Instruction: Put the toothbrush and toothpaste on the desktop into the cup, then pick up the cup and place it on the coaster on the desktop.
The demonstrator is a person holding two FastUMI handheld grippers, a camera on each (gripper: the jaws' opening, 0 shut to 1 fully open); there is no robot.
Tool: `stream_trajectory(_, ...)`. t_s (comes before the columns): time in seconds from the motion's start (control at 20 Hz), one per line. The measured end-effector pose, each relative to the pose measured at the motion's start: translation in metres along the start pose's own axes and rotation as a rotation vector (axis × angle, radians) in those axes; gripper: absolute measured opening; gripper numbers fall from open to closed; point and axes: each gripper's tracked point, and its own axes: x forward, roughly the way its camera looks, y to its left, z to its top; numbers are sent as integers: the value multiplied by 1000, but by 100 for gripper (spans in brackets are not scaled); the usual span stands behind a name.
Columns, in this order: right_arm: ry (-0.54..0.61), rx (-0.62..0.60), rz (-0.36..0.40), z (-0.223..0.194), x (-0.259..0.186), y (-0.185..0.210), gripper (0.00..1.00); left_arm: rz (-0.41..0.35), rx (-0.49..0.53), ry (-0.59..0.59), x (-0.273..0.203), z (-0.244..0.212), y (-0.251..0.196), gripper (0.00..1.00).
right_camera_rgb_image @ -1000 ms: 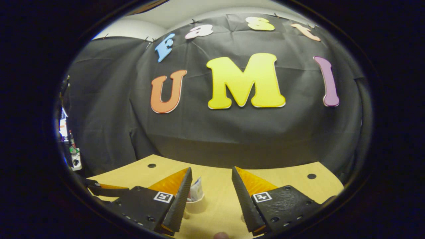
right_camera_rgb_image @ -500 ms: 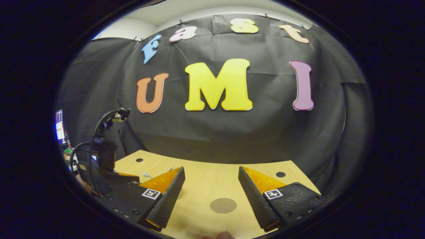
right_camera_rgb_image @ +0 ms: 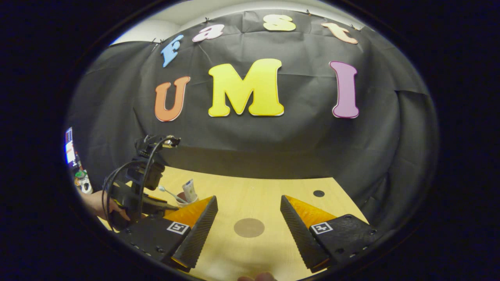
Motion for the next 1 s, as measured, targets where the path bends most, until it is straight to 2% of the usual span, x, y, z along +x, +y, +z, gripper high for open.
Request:
stream_trajectory(0.45,41,-12,-20,-6,16,-19,97,-19,-15,87,41,-10,-9,87)
stream_trajectory(0.6,52,-9,-28,-5,20,-20,97,-21,-21,119,52,-16,-7,80)
stream_trajectory(0.65,55,-7,-29,-6,24,-20,97,-20,-18,126,54,-16,-6,82)
stream_trajectory(0.7,59,-3,-29,-7,24,-19,97,-18,-12,129,56,-15,-5,75)
stream_trajectory(0.75,63,-2,-29,-7,25,-17,98,-14,-7,131,58,-14,-4,77)
stream_trajectory(0.85,69,-3,-27,-8,27,-15,97,-8,-6,148,62,-14,-1,64)
stream_trajectory(0.9,71,-3,-27,-7,27,-14,98,-8,-9,158,65,-14,0,67)
stream_trajectory(0.95,72,-4,-28,-7,27,-14,98,-13,-15,162,66,-13,0,55)
stream_trajectory(1.0,75,-6,-30,-8,26,-14,98,-19,-21,163,68,-12,-1,60)
